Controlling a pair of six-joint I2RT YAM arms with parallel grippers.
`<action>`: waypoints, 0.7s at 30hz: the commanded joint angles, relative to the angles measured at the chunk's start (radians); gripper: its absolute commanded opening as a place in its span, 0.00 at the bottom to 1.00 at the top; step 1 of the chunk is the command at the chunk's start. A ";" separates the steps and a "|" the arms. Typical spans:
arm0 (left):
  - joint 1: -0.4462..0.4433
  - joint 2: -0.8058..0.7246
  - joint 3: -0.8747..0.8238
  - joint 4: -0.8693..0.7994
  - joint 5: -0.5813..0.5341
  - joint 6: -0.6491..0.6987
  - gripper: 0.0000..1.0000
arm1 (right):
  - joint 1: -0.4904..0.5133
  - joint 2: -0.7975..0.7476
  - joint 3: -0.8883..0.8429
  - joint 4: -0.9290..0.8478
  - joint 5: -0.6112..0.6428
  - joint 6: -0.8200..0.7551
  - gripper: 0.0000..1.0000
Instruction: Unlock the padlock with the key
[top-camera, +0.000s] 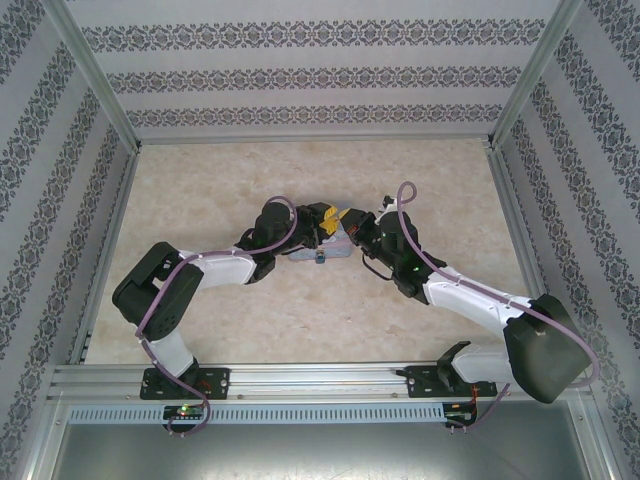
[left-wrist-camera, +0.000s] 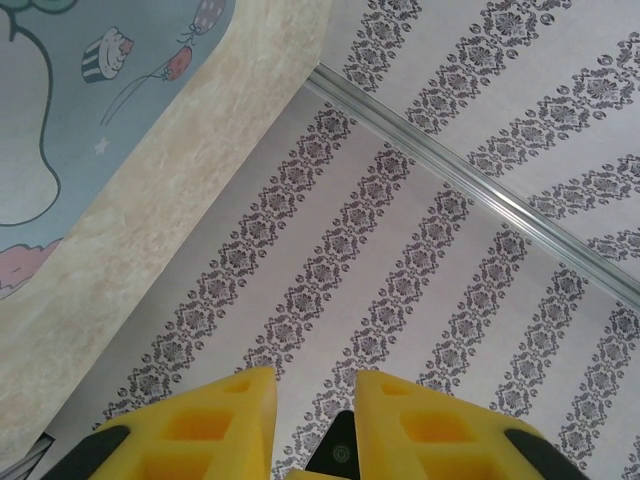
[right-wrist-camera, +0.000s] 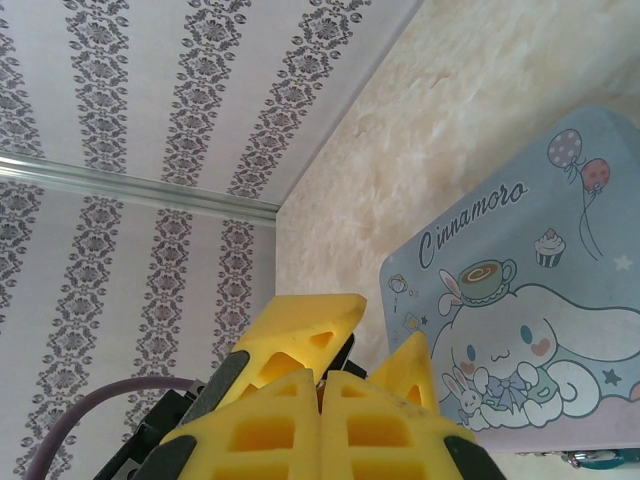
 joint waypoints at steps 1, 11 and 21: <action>-0.012 0.013 0.007 0.014 -0.025 0.023 0.25 | -0.013 -0.015 -0.022 0.005 0.024 0.013 0.00; -0.020 0.019 0.016 0.001 -0.024 0.035 0.01 | -0.012 -0.016 -0.029 0.013 0.018 0.021 0.00; 0.044 0.024 0.056 -0.050 0.048 0.380 0.00 | -0.098 -0.174 -0.137 -0.101 -0.004 0.000 0.63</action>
